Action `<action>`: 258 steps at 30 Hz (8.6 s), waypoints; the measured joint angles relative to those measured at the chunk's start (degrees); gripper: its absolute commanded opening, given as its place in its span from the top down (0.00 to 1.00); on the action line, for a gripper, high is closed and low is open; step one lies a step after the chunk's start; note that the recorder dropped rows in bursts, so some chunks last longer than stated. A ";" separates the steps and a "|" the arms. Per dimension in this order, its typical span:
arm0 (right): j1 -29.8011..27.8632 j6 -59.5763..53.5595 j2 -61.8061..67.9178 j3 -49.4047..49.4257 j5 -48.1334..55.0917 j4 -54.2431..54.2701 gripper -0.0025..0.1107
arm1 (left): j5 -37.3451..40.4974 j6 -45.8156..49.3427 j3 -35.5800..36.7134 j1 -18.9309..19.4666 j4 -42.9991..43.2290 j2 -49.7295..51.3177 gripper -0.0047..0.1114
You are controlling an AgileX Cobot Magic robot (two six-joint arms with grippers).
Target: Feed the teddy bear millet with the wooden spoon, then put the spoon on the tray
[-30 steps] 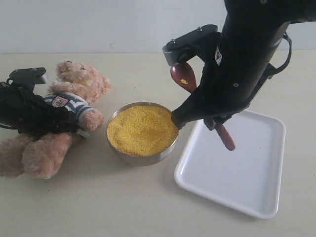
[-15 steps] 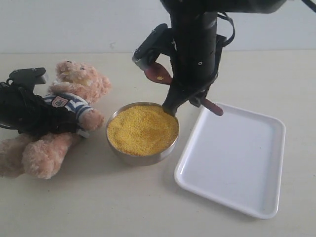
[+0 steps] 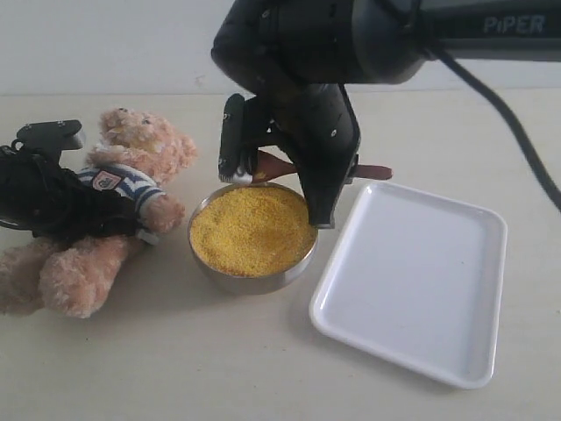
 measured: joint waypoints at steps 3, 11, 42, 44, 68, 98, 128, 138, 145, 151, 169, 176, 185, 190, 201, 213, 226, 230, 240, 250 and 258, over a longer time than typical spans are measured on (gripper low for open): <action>1.01 -0.51 1.12 0.00 0.03 -3.48 0.98 | 0.00 0.00 0.00 0.00 0.00 0.00 0.93; 1.23 -3.26 1.91 0.00 0.03 -11.88 0.98 | -0.85 0.03 0.14 0.00 -0.68 0.00 0.93; 7.04 -10.94 7.04 4.89 0.03 -14.86 0.98 | -2.33 0.03 0.26 0.00 -0.68 0.00 0.93; 7.04 -11.67 7.04 4.89 0.03 -13.60 0.98 | -2.33 0.03 0.26 0.00 -0.68 0.00 0.93; 5.89 -11.83 7.04 4.89 -0.10 -8.74 0.98 | -2.33 0.03 0.26 0.00 -0.91 0.00 0.93; 4.09 -11.34 4.21 4.89 -0.10 -0.91 0.98 | -2.33 0.03 0.35 0.00 -2.41 0.00 0.93; 2.40 -8.54 4.21 4.89 0.01 -8.06 0.98 | -2.22 0.03 0.35 0.00 -2.89 0.00 0.93; 2.40 -7.00 4.21 4.89 0.01 -10.39 0.98 | -2.22 0.03 0.35 0.00 -3.09 0.00 0.93; 2.40 -5.94 4.21 4.89 0.01 -10.92 0.98 | -2.22 0.03 0.35 0.00 -3.22 0.00 0.93; 2.40 -5.82 4.21 4.89 0.01 -8.44 0.98 | -2.22 0.03 0.35 0.00 -3.22 0.00 0.93; -1.71 -8.12 -0.52 4.89 0.01 3.90 0.98 | -1.69 1.09 0.35 0.00 -3.22 -4.93 0.93; -1.84 -8.89 -0.66 4.89 0.01 6.49 0.98 | 0.62 1.18 0.86 0.00 -2.87 -6.58 0.93; -1.93 -8.99 -0.66 4.89 0.01 6.84 0.98 | 0.43 1.48 5.00 0.00 -0.04 -9.10 0.93; -1.93 -8.99 -0.66 4.89 0.01 7.32 0.98 | 0.54 2.40 5.29 0.00 -0.04 -11.85 0.93; -1.93 -8.73 -0.93 4.89 0.01 7.72 0.98 | 4.38 3.09 5.29 0.00 0.06 -13.28 0.93; -2.06 -8.46 -3.45 4.89 0.01 8.08 0.98 | 5.53 4.14 5.29 -4.39 3.34 -13.32 0.93; -2.06 -8.20 -3.45 4.89 0.01 8.17 0.98 | 6.16 3.19 5.29 -4.39 6.00 -13.41 0.93; -2.06 -8.10 -3.45 4.89 0.01 8.17 0.98 | 6.26 3.19 5.29 -4.39 6.24 -13.41 0.93; -2.06 -8.10 -3.45 0.45 0.01 8.17 0.98 | 6.87 3.19 4.96 -4.39 6.93 -13.41 0.93; -2.06 -8.10 -3.45 0.30 0.01 8.17 0.98 | 9.41 3.19 4.07 -4.49 7.70 -13.41 0.93; -2.06 -8.10 -3.45 0.30 0.01 8.17 0.98 | 9.80 3.19 4.07 -4.49 8.39 -13.41 0.93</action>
